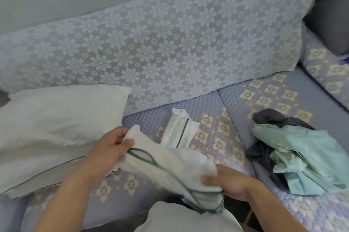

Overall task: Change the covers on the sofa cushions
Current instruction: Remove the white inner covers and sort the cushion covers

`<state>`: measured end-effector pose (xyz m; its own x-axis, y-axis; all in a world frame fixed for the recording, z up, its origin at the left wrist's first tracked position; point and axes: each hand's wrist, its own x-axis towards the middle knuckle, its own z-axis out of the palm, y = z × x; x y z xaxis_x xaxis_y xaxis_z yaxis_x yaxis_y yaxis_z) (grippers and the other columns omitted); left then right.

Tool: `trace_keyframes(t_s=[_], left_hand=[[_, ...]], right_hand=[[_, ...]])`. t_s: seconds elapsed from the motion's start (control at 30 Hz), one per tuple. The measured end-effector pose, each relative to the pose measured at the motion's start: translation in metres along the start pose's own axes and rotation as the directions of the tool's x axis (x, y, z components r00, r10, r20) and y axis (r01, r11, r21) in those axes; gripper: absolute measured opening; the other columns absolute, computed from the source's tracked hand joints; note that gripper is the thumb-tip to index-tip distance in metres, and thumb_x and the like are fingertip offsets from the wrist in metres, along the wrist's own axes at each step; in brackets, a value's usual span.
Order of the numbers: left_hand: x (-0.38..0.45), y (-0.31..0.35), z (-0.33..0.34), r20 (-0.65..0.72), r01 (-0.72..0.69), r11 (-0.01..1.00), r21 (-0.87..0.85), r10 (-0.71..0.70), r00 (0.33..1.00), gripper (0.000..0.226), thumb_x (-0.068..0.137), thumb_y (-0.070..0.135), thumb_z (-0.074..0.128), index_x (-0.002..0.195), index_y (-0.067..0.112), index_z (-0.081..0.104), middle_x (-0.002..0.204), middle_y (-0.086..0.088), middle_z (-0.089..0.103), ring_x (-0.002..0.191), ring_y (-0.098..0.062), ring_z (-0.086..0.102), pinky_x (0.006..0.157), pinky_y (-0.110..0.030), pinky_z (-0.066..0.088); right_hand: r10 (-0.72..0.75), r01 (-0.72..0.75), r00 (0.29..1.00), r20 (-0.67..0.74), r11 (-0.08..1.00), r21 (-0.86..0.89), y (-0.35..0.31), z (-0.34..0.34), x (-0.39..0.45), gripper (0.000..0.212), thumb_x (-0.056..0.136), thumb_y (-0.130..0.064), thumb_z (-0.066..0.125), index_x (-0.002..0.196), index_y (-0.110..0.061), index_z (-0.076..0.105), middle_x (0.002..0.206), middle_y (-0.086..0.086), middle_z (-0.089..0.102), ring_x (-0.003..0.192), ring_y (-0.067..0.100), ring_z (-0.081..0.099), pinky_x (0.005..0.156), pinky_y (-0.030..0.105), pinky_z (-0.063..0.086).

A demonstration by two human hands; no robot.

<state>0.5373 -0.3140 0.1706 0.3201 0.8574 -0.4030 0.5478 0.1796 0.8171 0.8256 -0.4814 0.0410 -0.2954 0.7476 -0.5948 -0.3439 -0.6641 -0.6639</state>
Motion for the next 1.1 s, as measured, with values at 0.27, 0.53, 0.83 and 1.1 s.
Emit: trace_keyframes(t_s=[0.27, 0.53, 0.83, 1.1], left_hand=[[0.159, 0.023, -0.017, -0.168, -0.083, 0.715, 0.694, 0.272, 0.948, 0.013, 0.093, 0.025, 0.063, 0.104, 0.020, 0.068, 0.103, -0.014, 0.062, 0.097, -0.035, 0.059, 0.083, -0.038, 0.047], [0.262, -0.008, 0.124, 0.224, -0.065, 0.876, 0.477, -0.050, 0.973, 0.072, 0.100, 0.019, 0.057, 0.161, 0.021, 0.018, 0.154, -0.013, 0.043, 0.136, -0.031, 0.047, 0.102, -0.029, 0.039], [0.162, -0.120, 0.197, 0.396, 0.171, 0.793, 0.585, -0.463, 0.793, 0.042, 0.100, 0.004, 0.058, 0.141, -0.001, 0.049, 0.100, -0.004, 0.059, 0.062, 0.003, 0.064, 0.060, -0.008, 0.048], [0.140, -0.074, 0.258, 0.158, 0.388, 0.718, 0.578, -0.565, 0.810, 0.015, 0.097, 0.014, 0.059, 0.110, 0.017, 0.066, 0.104, -0.007, 0.069, 0.092, -0.025, 0.068, 0.074, -0.030, 0.047]], right_hand=[[0.044, 0.108, 0.950, -0.311, 0.884, 0.456, -0.017, 0.031, 0.054, 0.032, 0.101, -0.020, 0.055, 0.128, -0.004, 0.063, 0.124, 0.014, 0.070, 0.119, 0.030, 0.064, 0.104, 0.044, 0.048], [0.255, 0.028, 0.692, -0.675, 0.925, 0.378, -0.005, -0.059, 0.110, 0.022, 0.102, -0.030, 0.054, 0.119, -0.017, 0.061, 0.124, 0.007, 0.065, 0.114, 0.027, 0.060, 0.105, 0.043, 0.047], [0.222, -0.611, 0.457, -0.862, 0.782, -0.123, 0.061, -0.221, 0.094, 0.037, 0.098, -0.019, 0.051, 0.133, -0.008, 0.055, 0.139, 0.014, 0.054, 0.116, 0.031, 0.053, 0.091, 0.033, 0.046], [0.075, -0.764, 0.595, -0.800, 0.362, -0.534, 0.067, -0.368, -0.035, 0.046, 0.095, -0.022, 0.046, 0.138, -0.036, 0.053, 0.163, -0.005, 0.007, 0.143, 0.030, 0.018, 0.114, 0.036, 0.034]])
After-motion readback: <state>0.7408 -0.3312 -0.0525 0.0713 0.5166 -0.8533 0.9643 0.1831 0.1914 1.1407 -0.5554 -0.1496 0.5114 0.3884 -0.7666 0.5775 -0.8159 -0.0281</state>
